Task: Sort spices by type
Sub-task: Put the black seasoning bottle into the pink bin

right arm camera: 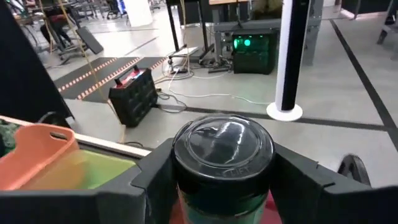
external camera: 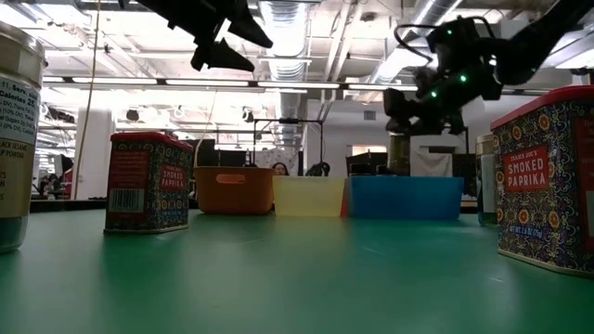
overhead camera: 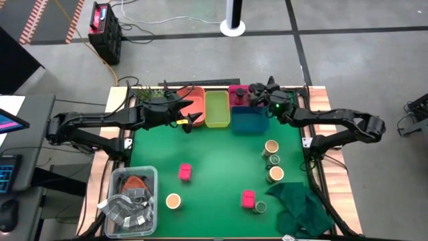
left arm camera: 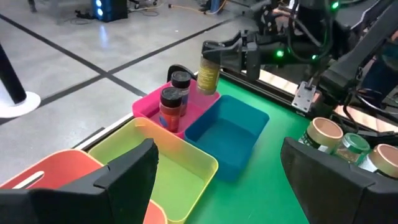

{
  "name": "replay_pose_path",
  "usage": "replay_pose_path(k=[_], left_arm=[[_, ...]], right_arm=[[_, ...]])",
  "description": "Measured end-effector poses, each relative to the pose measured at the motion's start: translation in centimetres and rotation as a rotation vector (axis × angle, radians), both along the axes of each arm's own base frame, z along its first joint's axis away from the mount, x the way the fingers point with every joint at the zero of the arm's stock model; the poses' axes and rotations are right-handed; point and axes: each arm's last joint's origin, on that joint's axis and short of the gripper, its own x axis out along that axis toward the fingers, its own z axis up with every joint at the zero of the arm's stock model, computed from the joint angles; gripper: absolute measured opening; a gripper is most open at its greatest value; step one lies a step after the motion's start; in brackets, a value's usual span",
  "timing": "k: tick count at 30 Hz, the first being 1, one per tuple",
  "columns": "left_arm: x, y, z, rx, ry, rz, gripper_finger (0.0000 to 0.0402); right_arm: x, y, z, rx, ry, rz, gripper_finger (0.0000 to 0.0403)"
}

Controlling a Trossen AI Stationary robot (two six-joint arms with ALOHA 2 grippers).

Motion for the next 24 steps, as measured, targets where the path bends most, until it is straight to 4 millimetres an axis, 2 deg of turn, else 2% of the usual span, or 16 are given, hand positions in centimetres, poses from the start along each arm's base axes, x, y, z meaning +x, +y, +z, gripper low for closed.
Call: replay_pose_path(k=[10,20,24], left_arm=[[0.0,0.0,0.0,-0.022,-0.015,0.004,0.0327],[0.0,0.0,0.0,-0.033,-0.021,-0.002,0.0327],[0.0,0.0,0.0,-0.037,-0.024,-0.003,0.0327]], right_arm=[[-1.3,-0.5,-2.1,-0.022,-0.007,-0.066,0.0239],[-0.5,-1.3,-4.8,0.010,0.015,-0.071,0.0242],[-0.1,-1.3,-5.4,0.049,-0.021,-0.014,0.0258]])
